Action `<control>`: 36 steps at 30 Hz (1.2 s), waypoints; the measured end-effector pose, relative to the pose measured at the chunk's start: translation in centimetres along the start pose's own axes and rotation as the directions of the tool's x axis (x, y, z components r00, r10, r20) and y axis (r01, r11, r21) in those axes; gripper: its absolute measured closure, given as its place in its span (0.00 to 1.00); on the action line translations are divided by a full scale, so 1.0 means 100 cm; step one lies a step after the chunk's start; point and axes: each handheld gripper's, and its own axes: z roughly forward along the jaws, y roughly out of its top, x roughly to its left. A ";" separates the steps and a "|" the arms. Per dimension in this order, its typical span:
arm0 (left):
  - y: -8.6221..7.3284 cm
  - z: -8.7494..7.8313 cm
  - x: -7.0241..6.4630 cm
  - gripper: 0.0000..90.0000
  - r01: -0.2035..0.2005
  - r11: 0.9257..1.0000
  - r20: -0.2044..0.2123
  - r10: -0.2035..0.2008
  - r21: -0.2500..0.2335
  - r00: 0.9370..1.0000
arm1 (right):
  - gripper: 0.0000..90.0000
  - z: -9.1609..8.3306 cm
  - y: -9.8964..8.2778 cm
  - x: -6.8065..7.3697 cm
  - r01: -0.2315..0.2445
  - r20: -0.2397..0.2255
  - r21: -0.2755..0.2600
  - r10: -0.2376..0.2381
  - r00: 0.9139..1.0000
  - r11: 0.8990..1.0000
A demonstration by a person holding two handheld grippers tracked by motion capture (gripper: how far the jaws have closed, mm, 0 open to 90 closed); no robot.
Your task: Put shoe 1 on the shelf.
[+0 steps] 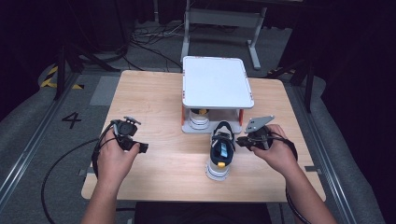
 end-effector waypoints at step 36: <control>0.013 0.010 -0.010 0.28 -0.040 0.999 0.026 0.039 0.037 0.999 | 0.91 -0.028 0.019 0.056 0.074 -0.177 0.116 -0.052 0.983 0.990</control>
